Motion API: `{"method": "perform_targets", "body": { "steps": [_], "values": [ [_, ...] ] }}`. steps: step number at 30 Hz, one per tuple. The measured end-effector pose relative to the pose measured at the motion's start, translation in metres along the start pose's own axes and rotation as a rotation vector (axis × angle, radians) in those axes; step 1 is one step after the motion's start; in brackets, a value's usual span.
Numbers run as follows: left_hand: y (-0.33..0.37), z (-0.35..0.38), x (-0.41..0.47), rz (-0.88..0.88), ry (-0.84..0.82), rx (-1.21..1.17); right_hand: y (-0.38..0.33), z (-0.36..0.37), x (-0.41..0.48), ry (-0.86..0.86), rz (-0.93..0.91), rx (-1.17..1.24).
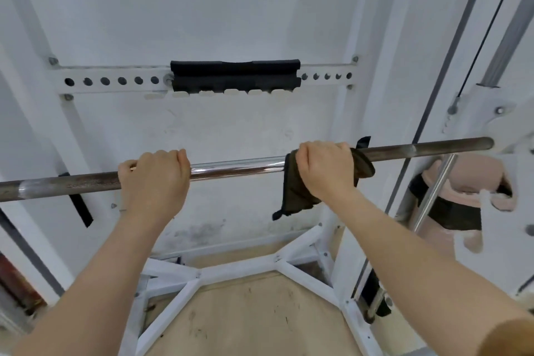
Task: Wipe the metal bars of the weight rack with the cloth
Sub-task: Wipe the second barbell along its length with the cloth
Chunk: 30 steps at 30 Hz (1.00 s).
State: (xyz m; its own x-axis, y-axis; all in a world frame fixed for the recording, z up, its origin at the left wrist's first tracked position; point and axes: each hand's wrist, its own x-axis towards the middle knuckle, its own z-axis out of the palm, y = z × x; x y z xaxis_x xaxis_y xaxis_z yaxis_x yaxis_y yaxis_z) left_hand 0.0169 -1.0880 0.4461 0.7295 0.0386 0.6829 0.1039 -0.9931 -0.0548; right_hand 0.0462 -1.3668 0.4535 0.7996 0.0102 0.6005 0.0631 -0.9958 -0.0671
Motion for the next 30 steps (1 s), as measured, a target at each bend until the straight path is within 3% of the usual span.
{"method": "perform_targets", "body": {
  "steps": [2, 4, 8, 10, 13, 17, 22, 25, 27, 29, 30],
  "values": [
    [0.041, -0.008, -0.004, 0.030, 0.001, -0.087, -0.029, 0.003, 0.000, 0.016, 0.052, 0.024],
    [0.096, -0.016, -0.003, 0.094, -0.045, -0.292, -0.043, 0.002, -0.006, 0.042, -0.023, 0.082],
    [0.176, -0.031, 0.005, 0.073, 0.055, -0.682, 0.024, 0.017, -0.003, 0.139, -0.454, 0.132],
    [0.201, -0.031, 0.004, 0.176, 0.057, -0.688, 0.067, 0.014, 0.004, 0.134, -0.524, 0.141],
    [0.225, -0.023, -0.003, 0.262, 0.069, -0.576, 0.097, 0.000, 0.010, 0.003, -0.452, 0.105],
    [0.220, -0.019, -0.024, 0.097, 0.172, -0.546, 0.080, -0.012, 0.033, -0.270, -0.461, 0.157],
    [0.178, -0.035, -0.039, -0.114, 0.222, -0.539, 0.004, -0.018, 0.036, -0.318, -0.597, 0.199],
    [0.165, -0.051, -0.035, -0.172, 0.312, -0.562, -0.044, -0.018, 0.042, -0.517, -0.620, 0.395],
    [0.166, -0.060, -0.032, -0.093, 0.292, -0.565, -0.050, -0.018, 0.054, -0.622, -0.535, 0.803],
    [0.168, -0.054, -0.028, 0.056, 0.144, -0.507, -0.026, -0.024, 0.067, -0.523, -0.199, 1.173],
    [0.170, -0.046, -0.025, 0.136, 0.041, -0.410, -0.006, -0.024, 0.071, -0.431, -0.073, 1.203]
  ]
}}
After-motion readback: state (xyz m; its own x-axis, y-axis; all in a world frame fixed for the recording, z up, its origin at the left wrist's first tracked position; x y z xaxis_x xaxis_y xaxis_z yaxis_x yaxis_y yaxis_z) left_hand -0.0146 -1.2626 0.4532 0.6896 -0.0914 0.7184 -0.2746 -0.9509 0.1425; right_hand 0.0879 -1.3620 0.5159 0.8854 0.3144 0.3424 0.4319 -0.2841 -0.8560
